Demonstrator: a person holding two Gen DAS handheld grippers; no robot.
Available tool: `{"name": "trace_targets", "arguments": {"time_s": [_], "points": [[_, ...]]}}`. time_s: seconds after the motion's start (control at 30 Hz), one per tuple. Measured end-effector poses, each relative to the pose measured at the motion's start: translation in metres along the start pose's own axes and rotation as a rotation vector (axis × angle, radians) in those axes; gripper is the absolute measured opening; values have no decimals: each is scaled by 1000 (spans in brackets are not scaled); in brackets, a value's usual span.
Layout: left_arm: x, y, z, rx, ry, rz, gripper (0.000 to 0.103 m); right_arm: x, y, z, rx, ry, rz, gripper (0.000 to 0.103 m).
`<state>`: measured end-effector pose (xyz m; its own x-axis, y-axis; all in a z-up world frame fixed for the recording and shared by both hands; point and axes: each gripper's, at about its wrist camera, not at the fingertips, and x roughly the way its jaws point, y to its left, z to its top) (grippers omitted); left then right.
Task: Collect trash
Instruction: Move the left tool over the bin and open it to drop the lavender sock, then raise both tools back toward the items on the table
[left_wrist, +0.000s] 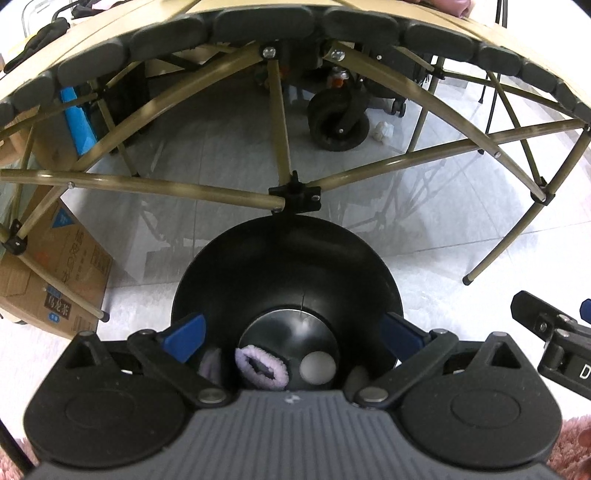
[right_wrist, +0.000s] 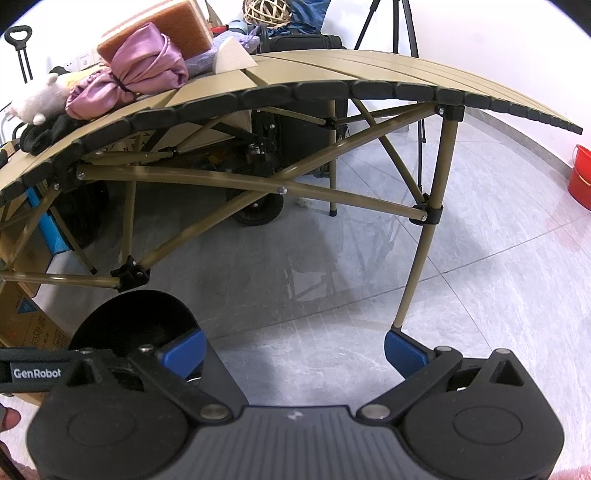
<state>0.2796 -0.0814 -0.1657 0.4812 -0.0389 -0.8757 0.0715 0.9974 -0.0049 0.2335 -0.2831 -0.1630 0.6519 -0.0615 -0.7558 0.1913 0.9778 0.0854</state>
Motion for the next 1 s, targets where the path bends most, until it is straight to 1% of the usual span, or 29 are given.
{"name": "trace_targets", "arguments": {"time_s": [0.23,0.37,0.47,0.53,0.67,0.87,1.0], "points": [[4,3,-1,-7,57,-3,103,0,0,0,0,0,0,103],[3,7,-2,-13,87,-20,103,-1,2,0,-3,0,2,103],[0,8,-4,-11,94,-33,103,-3,4,0,-4,-5,7,103],[-4,8,-5,-1,84,-28,103,-4,4,0,-4,-9,12,103],[-16,9,-6,20,41,-17,103,-8,5,1,-3,-21,26,103],[-39,23,-4,10,-34,-54,103,-19,4,3,11,-49,69,103],[-59,28,-5,9,-93,-73,103,-31,6,4,10,-96,87,103]]}}
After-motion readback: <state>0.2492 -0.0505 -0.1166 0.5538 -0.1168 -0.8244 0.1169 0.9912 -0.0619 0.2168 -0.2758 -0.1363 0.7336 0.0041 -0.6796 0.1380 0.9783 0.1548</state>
